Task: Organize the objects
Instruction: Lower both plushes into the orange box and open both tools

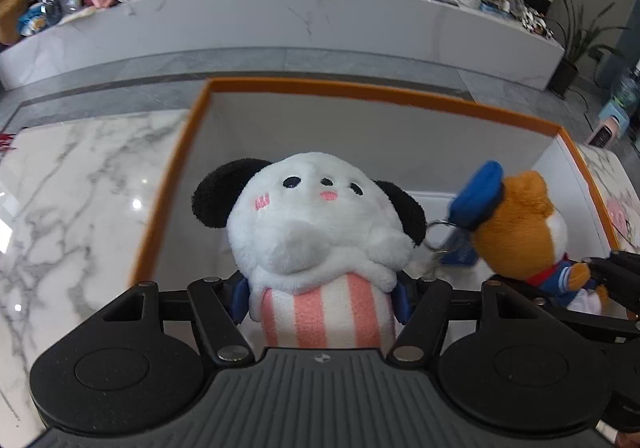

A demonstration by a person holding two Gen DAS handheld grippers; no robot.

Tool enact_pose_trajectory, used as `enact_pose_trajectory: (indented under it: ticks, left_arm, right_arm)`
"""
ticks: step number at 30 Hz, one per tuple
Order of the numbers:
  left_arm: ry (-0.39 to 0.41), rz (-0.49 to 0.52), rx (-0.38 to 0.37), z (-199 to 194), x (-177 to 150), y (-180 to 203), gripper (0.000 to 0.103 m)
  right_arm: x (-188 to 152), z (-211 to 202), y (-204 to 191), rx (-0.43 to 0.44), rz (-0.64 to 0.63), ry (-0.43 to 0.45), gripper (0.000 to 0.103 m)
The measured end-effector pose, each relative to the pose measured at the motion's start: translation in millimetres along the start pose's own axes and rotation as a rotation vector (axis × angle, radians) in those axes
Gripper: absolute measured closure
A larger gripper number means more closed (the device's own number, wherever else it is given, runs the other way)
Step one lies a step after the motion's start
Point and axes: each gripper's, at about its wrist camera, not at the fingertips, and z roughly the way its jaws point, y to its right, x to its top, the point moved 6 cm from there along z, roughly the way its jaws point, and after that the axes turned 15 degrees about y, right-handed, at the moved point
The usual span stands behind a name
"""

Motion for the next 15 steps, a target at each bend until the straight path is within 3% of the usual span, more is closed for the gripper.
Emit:
enact_pose_trajectory:
  ticks: [6,9,15]
  left_arm:
    - [-0.065,0.033,-0.001,9,-9,12,0.027]
    - [-0.140,0.018,0.013,15,-17,6,0.027]
    - [-0.167,-0.008,0.025,15,-20,-1,0.025]
  right_arm:
    - [-8,4,-4,0.018,-0.022,-0.053,0.061]
    - [-12,7,-6,-0.002,-0.050,-0.078,0.061]
    - [-15,11,-11,-0.017,-0.083,-0.120,0.056]
